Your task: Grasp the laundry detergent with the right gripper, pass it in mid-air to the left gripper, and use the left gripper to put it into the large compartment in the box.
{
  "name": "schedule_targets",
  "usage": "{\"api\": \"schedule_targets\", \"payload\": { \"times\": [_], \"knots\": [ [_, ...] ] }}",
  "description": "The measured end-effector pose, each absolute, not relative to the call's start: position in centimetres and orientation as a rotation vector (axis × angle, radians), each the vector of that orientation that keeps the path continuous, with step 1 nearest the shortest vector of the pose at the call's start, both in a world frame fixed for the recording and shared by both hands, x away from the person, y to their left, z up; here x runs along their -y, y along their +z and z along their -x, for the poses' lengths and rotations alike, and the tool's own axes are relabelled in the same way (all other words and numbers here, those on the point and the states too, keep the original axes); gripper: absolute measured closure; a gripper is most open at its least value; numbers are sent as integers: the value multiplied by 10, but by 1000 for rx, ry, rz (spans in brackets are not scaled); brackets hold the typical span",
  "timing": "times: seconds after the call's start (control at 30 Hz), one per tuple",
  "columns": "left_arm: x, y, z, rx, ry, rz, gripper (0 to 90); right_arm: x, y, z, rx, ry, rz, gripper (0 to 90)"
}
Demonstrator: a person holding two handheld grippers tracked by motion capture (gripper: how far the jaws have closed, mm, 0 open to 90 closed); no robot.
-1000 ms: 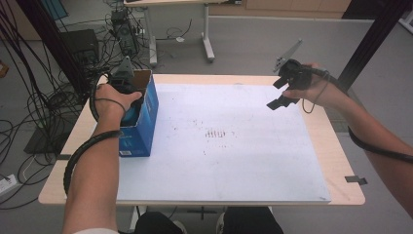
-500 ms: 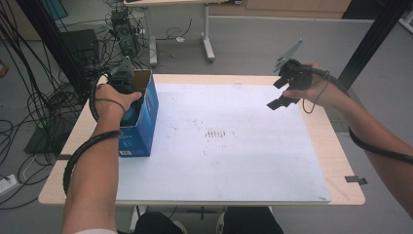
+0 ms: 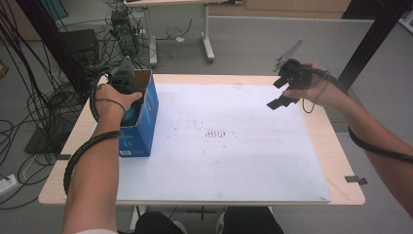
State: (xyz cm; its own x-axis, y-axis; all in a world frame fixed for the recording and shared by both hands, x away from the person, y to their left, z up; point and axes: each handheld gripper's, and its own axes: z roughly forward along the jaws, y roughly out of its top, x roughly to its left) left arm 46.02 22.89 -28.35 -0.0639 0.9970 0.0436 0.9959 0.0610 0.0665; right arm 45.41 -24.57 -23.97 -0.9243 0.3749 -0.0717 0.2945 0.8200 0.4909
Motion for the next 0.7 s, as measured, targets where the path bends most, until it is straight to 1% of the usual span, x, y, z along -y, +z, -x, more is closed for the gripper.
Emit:
{"api": "schedule_targets", "payload": {
  "times": [0.7],
  "knots": [
    [-228,-284,-460,-2275,124,-2144,362,246,-239,-453,-2838,729,-523,84]
  ]
}}
